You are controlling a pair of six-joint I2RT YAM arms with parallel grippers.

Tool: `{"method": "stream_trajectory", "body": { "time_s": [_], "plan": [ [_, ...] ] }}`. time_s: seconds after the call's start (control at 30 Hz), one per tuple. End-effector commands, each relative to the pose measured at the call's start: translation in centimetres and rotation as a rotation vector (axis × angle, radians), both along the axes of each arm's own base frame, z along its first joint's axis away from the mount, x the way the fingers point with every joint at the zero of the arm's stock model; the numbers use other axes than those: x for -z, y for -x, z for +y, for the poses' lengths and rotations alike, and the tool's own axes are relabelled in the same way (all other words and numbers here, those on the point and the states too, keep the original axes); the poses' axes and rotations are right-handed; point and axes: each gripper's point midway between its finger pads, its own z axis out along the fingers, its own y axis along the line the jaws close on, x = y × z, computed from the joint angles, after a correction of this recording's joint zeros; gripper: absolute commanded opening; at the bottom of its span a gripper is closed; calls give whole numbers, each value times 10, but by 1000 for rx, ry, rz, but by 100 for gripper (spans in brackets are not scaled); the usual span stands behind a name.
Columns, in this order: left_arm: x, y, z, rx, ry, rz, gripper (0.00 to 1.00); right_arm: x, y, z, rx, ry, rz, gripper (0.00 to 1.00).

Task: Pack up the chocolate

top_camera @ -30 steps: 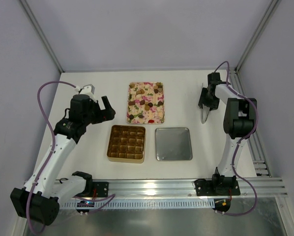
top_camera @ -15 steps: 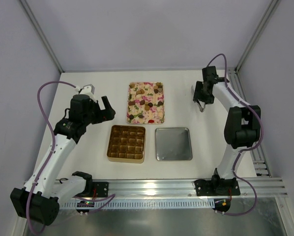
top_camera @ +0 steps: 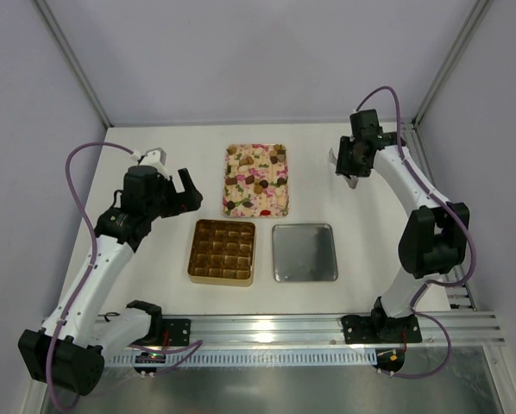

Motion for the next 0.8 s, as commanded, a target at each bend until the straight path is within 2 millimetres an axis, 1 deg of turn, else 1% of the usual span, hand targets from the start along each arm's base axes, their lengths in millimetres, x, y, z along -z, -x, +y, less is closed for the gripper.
{"method": "stream_trajectory", "body": {
  "time_s": [0.0, 0.03, 0.07, 0.17, 0.2, 0.27, 0.3, 0.33, 0.4, 0.43, 0.5, 0.53, 0.77],
  "plan": [
    [-8, -2, 1, -4, 0, -31, 100, -53, 1, 22, -46, -29, -114, 48],
    [-9, -3, 1, -5, 0, -34, 100, -55, 3, 27, -59, -31, -117, 47],
    [-8, -3, 1, -4, 0, -31, 100, -58, 5, 40, -88, -35, -124, 47],
    [-7, -3, 1, -4, -1, -26, 100, -65, 11, 61, -136, -46, -131, 47],
    [-6, -3, 1, -5, -4, -25, 100, -67, 16, 76, -169, -55, -132, 47],
    [-6, -3, 1, -4, -2, -25, 100, -70, 20, 91, -205, -70, -136, 47],
    [-7, -2, 1, -4, -3, -25, 100, -72, 24, 103, -232, -77, -134, 47],
    [-5, -4, 6, -26, -18, -28, 100, -73, 28, 110, -248, -79, -133, 46],
    [-6, -4, 6, -27, -20, -28, 100, -73, 35, 121, -276, -82, -127, 44],
    [-5, -4, 6, -29, -20, -27, 100, -73, 42, 133, -304, -87, -127, 44],
    [-6, -4, 6, -29, -20, -28, 100, -69, 51, 141, -328, -82, -112, 44],
    [-5, -4, 6, -28, -19, -26, 100, -65, 59, 151, -353, -76, -102, 43],
    [-5, -4, 5, -24, -18, -23, 100, -53, 79, 167, -393, -59, -75, 43]
  ]
}}
